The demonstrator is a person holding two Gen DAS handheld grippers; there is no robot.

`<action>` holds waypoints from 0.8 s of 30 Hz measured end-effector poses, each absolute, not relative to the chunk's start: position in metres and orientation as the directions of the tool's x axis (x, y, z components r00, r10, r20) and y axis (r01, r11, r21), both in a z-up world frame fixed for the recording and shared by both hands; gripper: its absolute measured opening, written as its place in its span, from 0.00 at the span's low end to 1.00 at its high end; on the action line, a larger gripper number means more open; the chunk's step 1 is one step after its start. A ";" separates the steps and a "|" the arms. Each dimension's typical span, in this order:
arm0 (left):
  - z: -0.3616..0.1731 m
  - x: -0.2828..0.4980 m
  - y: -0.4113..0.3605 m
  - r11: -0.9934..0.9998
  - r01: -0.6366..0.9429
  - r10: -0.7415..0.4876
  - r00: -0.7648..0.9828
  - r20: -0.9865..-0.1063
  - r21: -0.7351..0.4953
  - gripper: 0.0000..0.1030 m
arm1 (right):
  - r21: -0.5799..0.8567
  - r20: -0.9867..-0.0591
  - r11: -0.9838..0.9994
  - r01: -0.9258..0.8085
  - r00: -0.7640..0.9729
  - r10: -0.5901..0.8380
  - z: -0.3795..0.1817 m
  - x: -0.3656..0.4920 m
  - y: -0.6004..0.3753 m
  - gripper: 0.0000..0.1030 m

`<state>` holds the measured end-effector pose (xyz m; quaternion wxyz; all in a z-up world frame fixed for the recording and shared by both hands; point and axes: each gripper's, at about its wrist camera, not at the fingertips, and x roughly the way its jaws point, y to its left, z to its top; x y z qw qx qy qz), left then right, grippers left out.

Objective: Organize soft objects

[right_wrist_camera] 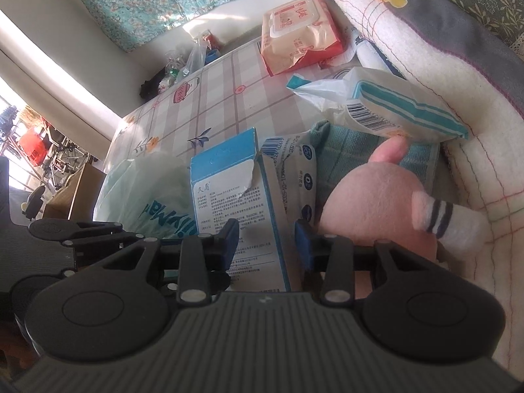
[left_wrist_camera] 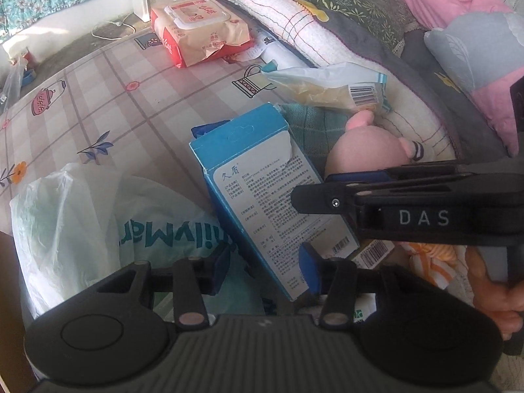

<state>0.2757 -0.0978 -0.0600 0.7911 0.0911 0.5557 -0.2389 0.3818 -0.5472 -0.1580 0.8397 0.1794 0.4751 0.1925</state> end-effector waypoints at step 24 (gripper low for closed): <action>-0.016 0.256 -0.095 0.897 0.416 -0.325 0.392 -0.861 -0.149 0.51 | 0.566 -0.640 0.806 -0.172 0.524 0.561 -0.123 0.358 -0.556 0.30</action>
